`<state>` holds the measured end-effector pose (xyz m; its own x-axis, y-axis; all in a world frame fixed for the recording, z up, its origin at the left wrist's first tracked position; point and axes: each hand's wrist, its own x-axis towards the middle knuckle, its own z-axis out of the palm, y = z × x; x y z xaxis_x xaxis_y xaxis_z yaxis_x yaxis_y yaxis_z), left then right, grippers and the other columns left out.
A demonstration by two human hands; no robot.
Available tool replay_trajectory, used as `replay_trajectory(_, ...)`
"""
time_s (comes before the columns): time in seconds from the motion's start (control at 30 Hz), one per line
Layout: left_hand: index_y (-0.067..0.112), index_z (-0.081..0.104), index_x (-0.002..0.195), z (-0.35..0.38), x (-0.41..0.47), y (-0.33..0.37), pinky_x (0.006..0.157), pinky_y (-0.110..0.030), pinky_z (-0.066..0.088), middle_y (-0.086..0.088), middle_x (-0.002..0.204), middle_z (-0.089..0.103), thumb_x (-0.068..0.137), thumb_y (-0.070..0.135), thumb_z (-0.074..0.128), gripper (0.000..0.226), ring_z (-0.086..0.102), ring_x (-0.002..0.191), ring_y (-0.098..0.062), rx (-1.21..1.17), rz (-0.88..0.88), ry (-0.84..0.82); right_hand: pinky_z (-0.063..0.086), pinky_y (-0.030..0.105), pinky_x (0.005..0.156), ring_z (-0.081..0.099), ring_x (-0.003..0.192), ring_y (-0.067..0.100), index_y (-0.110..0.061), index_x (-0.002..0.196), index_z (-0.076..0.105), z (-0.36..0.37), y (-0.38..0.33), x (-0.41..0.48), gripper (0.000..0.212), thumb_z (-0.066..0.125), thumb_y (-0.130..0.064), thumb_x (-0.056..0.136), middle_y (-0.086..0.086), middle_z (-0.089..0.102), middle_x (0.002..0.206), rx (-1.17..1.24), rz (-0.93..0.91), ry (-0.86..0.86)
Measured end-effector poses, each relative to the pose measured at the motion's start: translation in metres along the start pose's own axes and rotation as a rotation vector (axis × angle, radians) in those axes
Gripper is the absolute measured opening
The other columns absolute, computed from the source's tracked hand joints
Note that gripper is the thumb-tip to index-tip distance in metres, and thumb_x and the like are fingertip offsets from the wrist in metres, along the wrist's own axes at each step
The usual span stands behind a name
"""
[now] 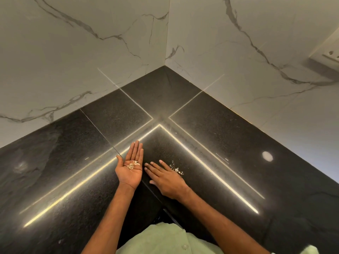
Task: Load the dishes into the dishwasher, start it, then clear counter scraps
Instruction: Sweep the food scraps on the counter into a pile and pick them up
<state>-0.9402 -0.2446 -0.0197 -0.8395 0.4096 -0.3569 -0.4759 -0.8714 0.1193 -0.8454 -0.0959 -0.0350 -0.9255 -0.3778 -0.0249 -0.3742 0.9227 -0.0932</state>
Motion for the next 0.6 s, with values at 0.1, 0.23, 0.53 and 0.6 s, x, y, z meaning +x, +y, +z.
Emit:
replay_trajectory(0.1, -0.007, 0.064, 0.123, 0.002, -0.004, 0.0, 0.106, -0.042, 0.045, -0.021, 0.142, 0.053, 0.103, 0.048, 0.03, 0.068, 0.052, 0.132, -0.033, 0.04, 0.004, 0.02, 0.001, 0.04, 0.124, 0.019, 0.15, 0.017, -0.014, 0.154, 0.031, 0.0, 0.019, -0.027, 0.054, 0.026, -0.037, 0.106, 0.003, 0.028, 0.161, -0.062, 0.019, 0.033)
replay_trajectory(0.23, -0.008, 0.061, 0.125, 0.007, -0.008, -0.01, 0.106, -0.041, 0.045, -0.022, 0.14, 0.055, 0.103, 0.049, 0.027, 0.07, 0.055, 0.128, -0.033, 0.072, -0.02, 0.027, 0.015, 0.038, 0.124, 0.024, 0.149, 0.018, -0.011, 0.147, 0.045, -0.01, 0.046, -0.061, 0.045, 0.039, -0.025, 0.105, 0.004, 0.035, 0.158, 0.183, 0.13, 0.153)
replay_trajectory(0.53, -0.007, 0.064, 0.121, 0.01, -0.017, -0.037, 0.106, -0.042, 0.045, -0.021, 0.14, 0.055, 0.102, 0.053, 0.028, 0.073, 0.056, 0.128, -0.033, 0.171, -0.092, 0.025, 0.029, 0.04, 0.12, 0.032, 0.142, 0.025, -0.01, 0.148, 0.044, -0.022, 0.057, -0.035, 0.071, 0.051, 0.016, 0.082, 0.009, 0.042, 0.151, 0.324, 0.236, 0.107)
replay_trajectory(0.6, -0.007, 0.065, 0.121, 0.01, -0.018, -0.039, 0.106, -0.042, 0.045, -0.021, 0.14, 0.055, 0.102, 0.053, 0.028, 0.073, 0.056, 0.128, -0.033, 0.186, -0.097, 0.027, 0.022, 0.035, 0.122, 0.021, 0.147, 0.022, -0.012, 0.15, 0.039, -0.021, 0.053, -0.037, 0.068, 0.05, 0.012, 0.087, 0.005, 0.034, 0.157, 0.27, 0.138, 0.04)
